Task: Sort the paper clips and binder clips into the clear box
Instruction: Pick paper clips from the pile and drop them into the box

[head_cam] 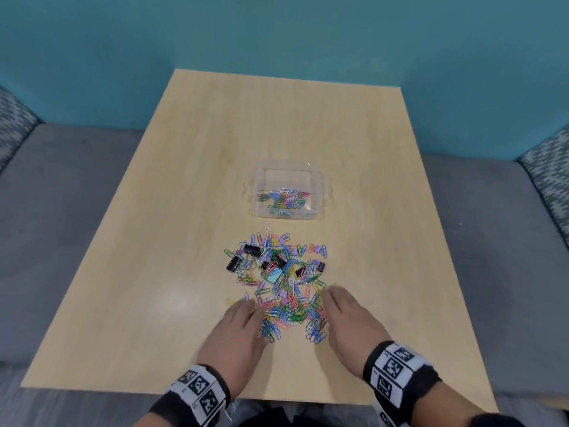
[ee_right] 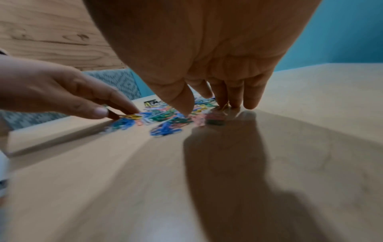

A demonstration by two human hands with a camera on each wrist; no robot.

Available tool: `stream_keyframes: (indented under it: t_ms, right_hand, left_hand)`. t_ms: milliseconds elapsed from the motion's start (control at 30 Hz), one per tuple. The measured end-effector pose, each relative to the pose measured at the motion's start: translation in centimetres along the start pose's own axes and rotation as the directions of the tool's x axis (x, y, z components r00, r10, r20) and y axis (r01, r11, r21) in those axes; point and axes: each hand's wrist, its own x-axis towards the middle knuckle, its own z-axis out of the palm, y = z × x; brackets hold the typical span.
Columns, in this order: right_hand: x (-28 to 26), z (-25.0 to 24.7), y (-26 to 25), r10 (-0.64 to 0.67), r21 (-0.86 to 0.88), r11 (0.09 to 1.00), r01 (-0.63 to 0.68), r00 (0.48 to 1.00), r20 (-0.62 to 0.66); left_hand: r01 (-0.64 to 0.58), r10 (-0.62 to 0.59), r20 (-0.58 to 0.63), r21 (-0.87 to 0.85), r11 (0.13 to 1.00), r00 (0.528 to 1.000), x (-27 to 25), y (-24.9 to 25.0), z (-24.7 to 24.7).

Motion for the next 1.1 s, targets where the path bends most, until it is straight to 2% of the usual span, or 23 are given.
stream_keyframes:
  t_ms: [67, 133, 167, 233, 333, 500, 633, 800, 933, 1100]
  right_hand:
    - [-1.2, 0.5, -0.5, -0.057, 0.028, 0.998, 0.058, 0.998, -0.028]
    - [-1.9, 0.2, -0.9, -0.042, 0.075, 0.996, 0.049, 0.995, -0.095]
    - [-2.2, -0.2, -1.0, 0.012, 0.104, 0.995, 0.000, 0.993, -0.115]
    - [-2.5, -0.7, -1.3, 0.147, 0.160, 0.978, -0.135, 0.987, -0.060]
    - [-2.1, -0.8, -2.3, 0.226, 0.143, 0.964, -0.225, 0.974, 0.007]
    - [0.7, -0.5, -4.8, 0.189, 0.173, 0.967, -0.186, 0.982, 0.003]
    - [2.6, -0.2, -5.4, 0.121, 0.148, 0.982, -0.118, 0.993, -0.007]
    - [3.5, -0.2, -4.4, 0.042, 0.085, 0.996, -0.042, 0.999, -0.001]
    - [3.7, -0.5, -3.4, 0.016, 0.048, 0.999, -0.017, 1.000, 0.020]
    - [3.8, -1.5, -2.4, 0.019, 0.061, 0.998, -0.022, 0.999, 0.046]
  left_hand:
    - [-0.028, 0.028, -0.013, 0.002, 1.000, 1.000, -0.3, 0.3, 0.0]
    - [0.035, -0.036, -0.017, -0.030, 0.999, 0.999, -0.7, 0.4, -0.2]
    - [0.088, -0.089, -0.014, -0.062, 0.994, 0.996, -0.9, 0.3, -0.2]
    - [0.168, -0.169, -0.002, -0.109, 0.980, 0.986, -1.1, 0.3, -0.2]
    - [0.184, -0.186, -0.001, -0.126, 0.975, 0.983, -0.6, 1.0, 0.1]
    - [0.200, -0.201, 0.016, -0.186, 0.962, 0.979, 1.7, 3.1, 0.1]
    - [0.148, -0.151, -0.005, -0.171, 0.974, 0.989, 3.1, 3.6, 0.3]
    - [0.097, -0.105, -0.062, -0.124, 0.988, 0.993, 3.9, 2.4, 0.4]
    - [0.073, -0.077, -0.047, -0.072, 0.995, 0.996, 3.9, 1.4, 0.2]
    - [0.125, -0.130, -0.023, -0.168, 0.978, 0.991, 4.0, 0.8, 0.1]
